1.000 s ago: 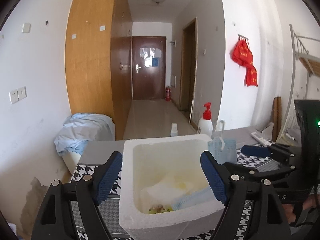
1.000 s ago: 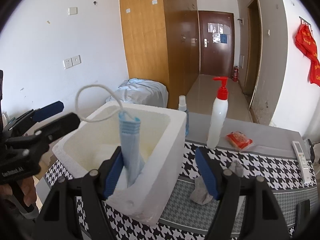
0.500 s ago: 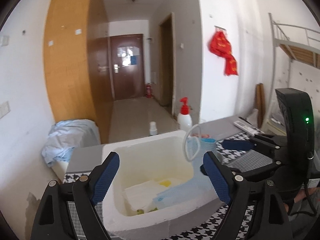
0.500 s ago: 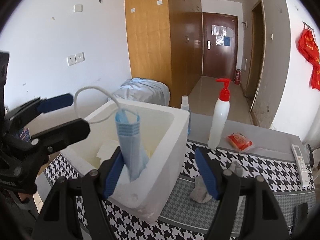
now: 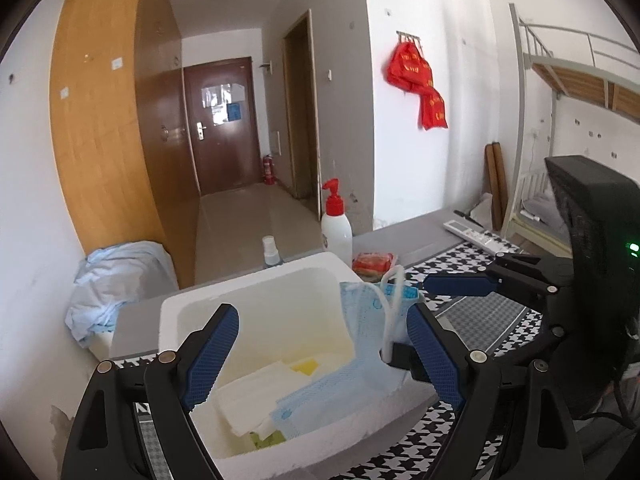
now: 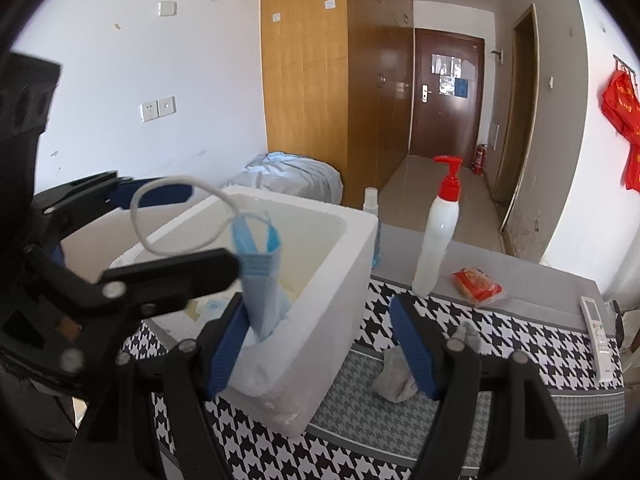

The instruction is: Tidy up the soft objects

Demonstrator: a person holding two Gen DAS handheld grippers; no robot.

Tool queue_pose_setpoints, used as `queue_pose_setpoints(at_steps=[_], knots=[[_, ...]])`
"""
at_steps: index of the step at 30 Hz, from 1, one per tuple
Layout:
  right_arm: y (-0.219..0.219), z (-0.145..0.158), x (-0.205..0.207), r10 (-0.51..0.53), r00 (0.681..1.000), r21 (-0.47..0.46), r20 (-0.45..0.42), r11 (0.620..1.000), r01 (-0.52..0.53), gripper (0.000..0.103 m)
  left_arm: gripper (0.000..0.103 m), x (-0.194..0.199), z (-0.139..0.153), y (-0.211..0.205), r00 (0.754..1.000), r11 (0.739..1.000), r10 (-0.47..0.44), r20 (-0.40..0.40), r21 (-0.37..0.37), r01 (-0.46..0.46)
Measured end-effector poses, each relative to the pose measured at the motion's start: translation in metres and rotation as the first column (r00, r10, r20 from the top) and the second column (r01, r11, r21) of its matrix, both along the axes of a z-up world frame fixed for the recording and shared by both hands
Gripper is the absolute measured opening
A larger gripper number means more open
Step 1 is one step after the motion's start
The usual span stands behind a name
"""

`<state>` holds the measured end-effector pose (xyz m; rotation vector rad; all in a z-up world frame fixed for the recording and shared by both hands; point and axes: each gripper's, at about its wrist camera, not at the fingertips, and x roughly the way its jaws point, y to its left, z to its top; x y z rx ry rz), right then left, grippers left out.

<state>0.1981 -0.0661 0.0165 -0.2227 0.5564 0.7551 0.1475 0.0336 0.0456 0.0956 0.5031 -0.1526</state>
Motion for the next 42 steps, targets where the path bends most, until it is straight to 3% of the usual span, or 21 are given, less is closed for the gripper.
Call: queue_pose_setpoints(at_steps=[6,13,21,25,30,35,42], knots=[[-0.006,-0.002,0.004,-0.006,1.0,0.003,-0.001,1.0,0.006,0.076,0.087,0.019,-0.008,0.007,0.997,0.998,0.059,-0.047,0.018,-0.058],[-0.02,0.0,0.012,-0.038,0.999,0.045,-0.017,0.998,0.039,0.076,0.087,0.015,-0.003,0.018,0.992,0.992,0.123,-0.027,-0.026,-0.124],[-0.036,0.01,0.006,-0.092,0.996,0.093,-0.005,0.991,0.092,0.076,0.088,0.0,0.008,0.015,0.982,0.982,0.185,0.036,-0.056,-0.183],[-0.047,0.017,-0.002,-0.134,0.991,0.127,0.005,0.983,0.132,0.081,0.097,-0.013,0.013,0.013,0.969,0.971,0.233,0.087,-0.068,-0.228],[-0.058,0.025,-0.012,-0.174,0.985,0.15,0.018,0.974,0.17,0.083,0.102,-0.03,0.023,0.008,0.963,0.972,0.226,0.143,-0.092,-0.215],[-0.072,0.027,-0.022,-0.215,0.976,0.182,0.028,0.961,0.206,0.09,0.102,-0.043,0.026,-0.001,0.951,0.971,0.238,0.196,-0.082,-0.226],[-0.091,0.03,-0.035,-0.254,0.966,0.213,0.044,0.947,0.24,0.09,0.102,-0.051,0.022,-0.011,0.938,0.965,0.263,0.228,-0.077,-0.252]])
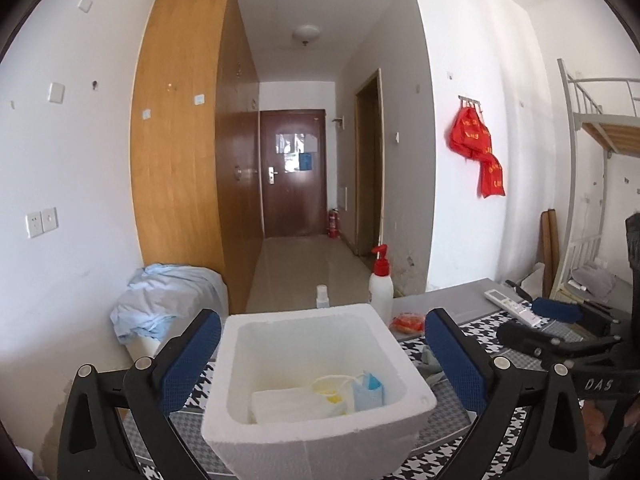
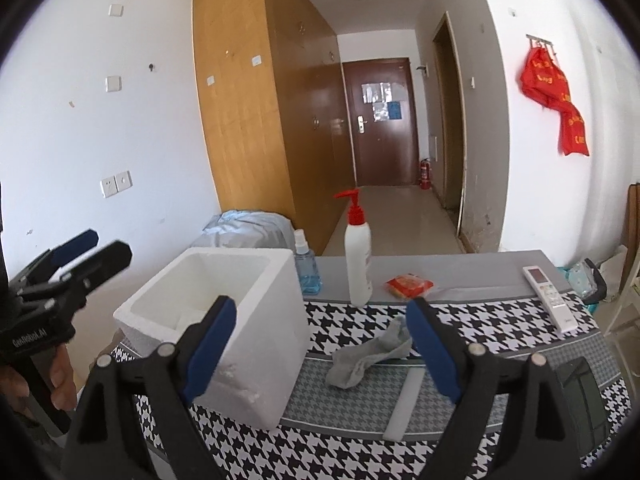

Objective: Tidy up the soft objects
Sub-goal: 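Withdraw both empty tools from the box back toward the grey sock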

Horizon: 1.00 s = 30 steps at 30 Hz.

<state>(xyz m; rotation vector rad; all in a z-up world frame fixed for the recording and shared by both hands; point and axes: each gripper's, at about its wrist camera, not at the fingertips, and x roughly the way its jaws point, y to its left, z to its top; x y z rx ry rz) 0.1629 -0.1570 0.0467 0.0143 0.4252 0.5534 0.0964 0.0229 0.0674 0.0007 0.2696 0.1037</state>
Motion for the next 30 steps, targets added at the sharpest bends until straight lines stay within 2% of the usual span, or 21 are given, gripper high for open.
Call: queue_pose_setpoints(at_steps=[20,30], knots=[[-0.047,-0.007,-0.026,-0.104,0.993,-0.017,0.054,0.994,0.105,0.09,0.102,-0.018,-0.017,-0.044,0.996,0.997,-0.079,0.046,0.001,0.079],[-0.064,-0.015,-0.036,-0.142,0.988,-0.02,0.064,0.989,0.144,0.09,0.102,-0.017,-0.023,-0.06,0.989,0.989,-0.144,0.033,-0.019,0.145]])
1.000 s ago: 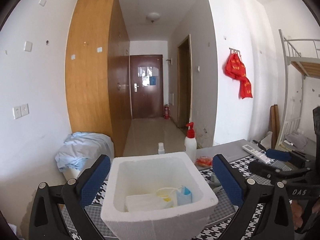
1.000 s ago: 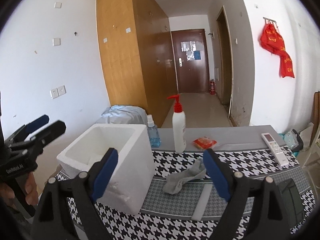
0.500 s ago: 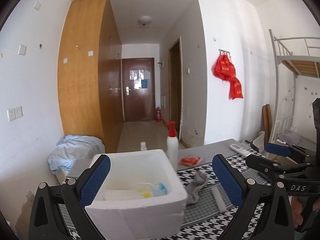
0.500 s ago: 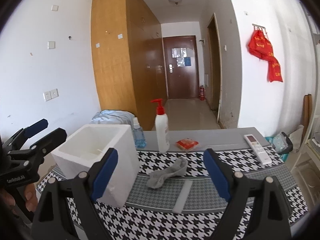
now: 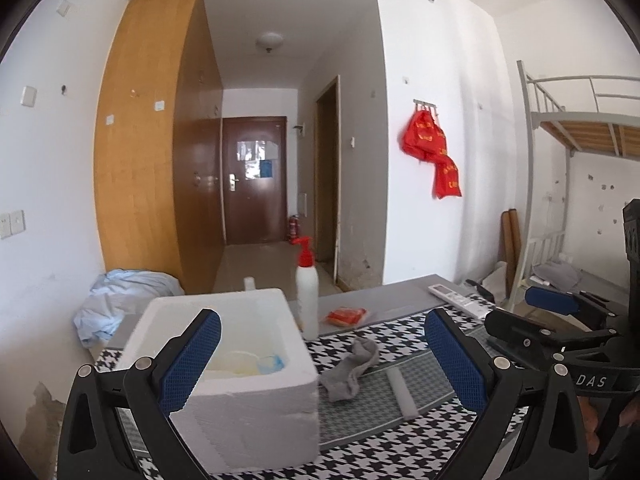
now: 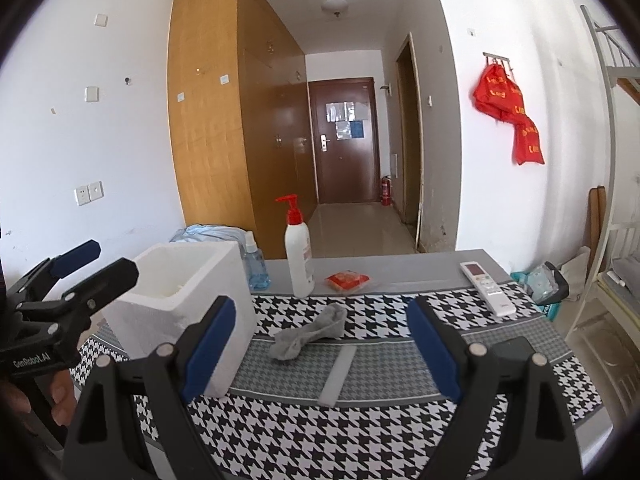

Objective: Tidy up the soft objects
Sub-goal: 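Withdraw both empty tools from the box back toward the grey sock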

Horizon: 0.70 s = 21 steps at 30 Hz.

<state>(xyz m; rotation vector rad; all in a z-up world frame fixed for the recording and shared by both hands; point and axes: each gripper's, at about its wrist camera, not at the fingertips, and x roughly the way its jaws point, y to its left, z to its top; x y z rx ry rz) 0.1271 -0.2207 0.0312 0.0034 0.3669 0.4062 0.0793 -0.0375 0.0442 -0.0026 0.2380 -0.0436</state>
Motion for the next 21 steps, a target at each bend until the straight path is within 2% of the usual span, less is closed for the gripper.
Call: queue_pose_setpoints(at_steps=[12,21], knots=[[-0.03,-0.011,0.001,-0.073,0.997,0.015,-0.032,0.997,0.073,0.091,0.102,0.018,-0.01,-0.029,0.994,0.996,-0.091,-0.054,0.002,0.091],[-0.048,-0.02,0.008,-0.115,0.991,0.021,-0.063,0.993,0.116,0.091,0.102,0.035,-0.018,-0.051,0.988,0.992,-0.121,-0.098,0.008,0.123]])
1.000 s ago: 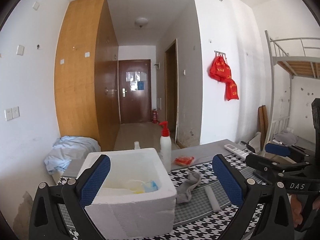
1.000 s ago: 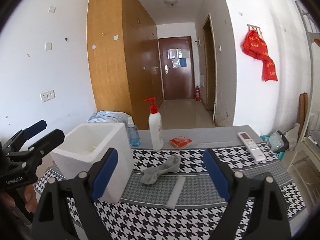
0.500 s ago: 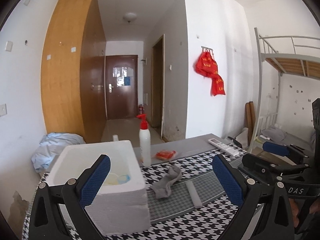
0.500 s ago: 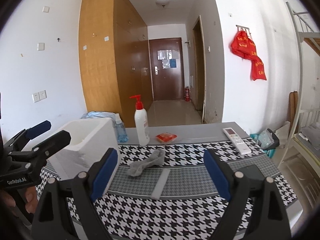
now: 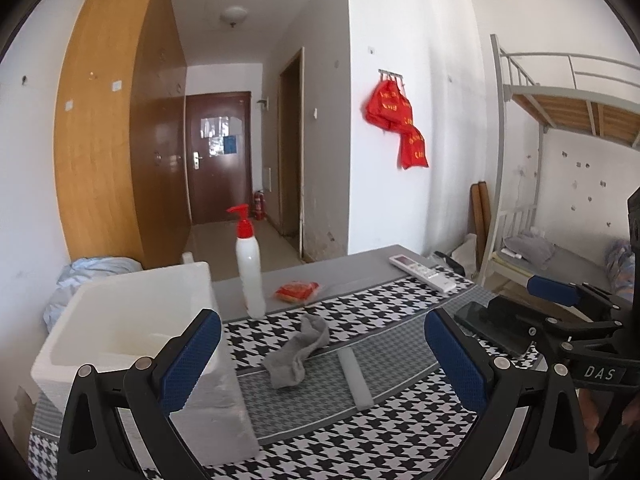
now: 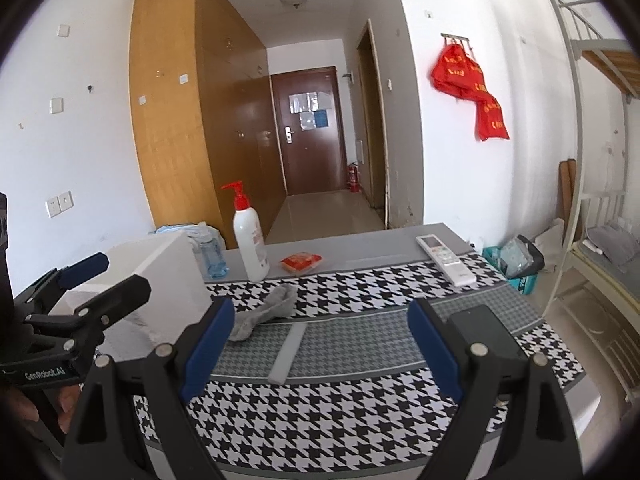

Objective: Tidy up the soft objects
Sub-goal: 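Withdraw both empty tools from the box back toward the grey sock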

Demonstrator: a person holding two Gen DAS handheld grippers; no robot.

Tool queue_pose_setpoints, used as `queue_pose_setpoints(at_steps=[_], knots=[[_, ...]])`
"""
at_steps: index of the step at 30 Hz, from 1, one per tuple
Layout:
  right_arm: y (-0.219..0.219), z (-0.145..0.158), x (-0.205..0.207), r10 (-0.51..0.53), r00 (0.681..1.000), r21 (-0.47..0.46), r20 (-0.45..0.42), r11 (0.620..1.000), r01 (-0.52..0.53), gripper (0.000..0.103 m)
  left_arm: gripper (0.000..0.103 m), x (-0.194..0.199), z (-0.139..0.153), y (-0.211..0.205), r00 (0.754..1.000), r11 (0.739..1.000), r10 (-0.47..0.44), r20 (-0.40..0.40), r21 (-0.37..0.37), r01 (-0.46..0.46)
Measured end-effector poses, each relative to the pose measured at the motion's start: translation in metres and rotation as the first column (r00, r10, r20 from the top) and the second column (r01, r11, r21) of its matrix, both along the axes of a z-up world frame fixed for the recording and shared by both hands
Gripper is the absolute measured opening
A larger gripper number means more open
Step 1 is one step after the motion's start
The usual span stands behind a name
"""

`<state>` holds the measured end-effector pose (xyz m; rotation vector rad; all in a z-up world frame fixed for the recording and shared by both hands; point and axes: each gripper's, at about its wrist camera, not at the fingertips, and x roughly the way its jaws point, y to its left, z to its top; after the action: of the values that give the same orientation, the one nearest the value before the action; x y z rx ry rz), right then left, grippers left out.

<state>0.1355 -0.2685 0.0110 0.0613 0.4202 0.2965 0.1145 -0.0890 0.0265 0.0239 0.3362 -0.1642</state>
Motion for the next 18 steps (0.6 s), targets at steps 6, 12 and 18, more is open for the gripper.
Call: queue_pose_setpoints(at_steps=[6,12,18], knots=[[-0.01,-0.006,0.004,-0.015,1.0,0.004,-0.019,1.0,0.015,0.091,0.102,0.009,-0.006,-0.009,1.0,1.0,-0.008,-0.019,0.006,0.008],[-0.018,-0.012,0.006,-0.022,0.999,0.013,-0.024,1.0,0.023,0.091,0.102,0.019,-0.013,-0.018,0.999,1.0,-0.011,-0.039,0.011,0.011],[-0.02,-0.018,0.016,-0.005,0.999,0.001,-0.041,1.0,0.005,0.091,0.102,0.033,-0.022,-0.018,0.998,1.0,0.019,-0.065,0.0,-0.019]])
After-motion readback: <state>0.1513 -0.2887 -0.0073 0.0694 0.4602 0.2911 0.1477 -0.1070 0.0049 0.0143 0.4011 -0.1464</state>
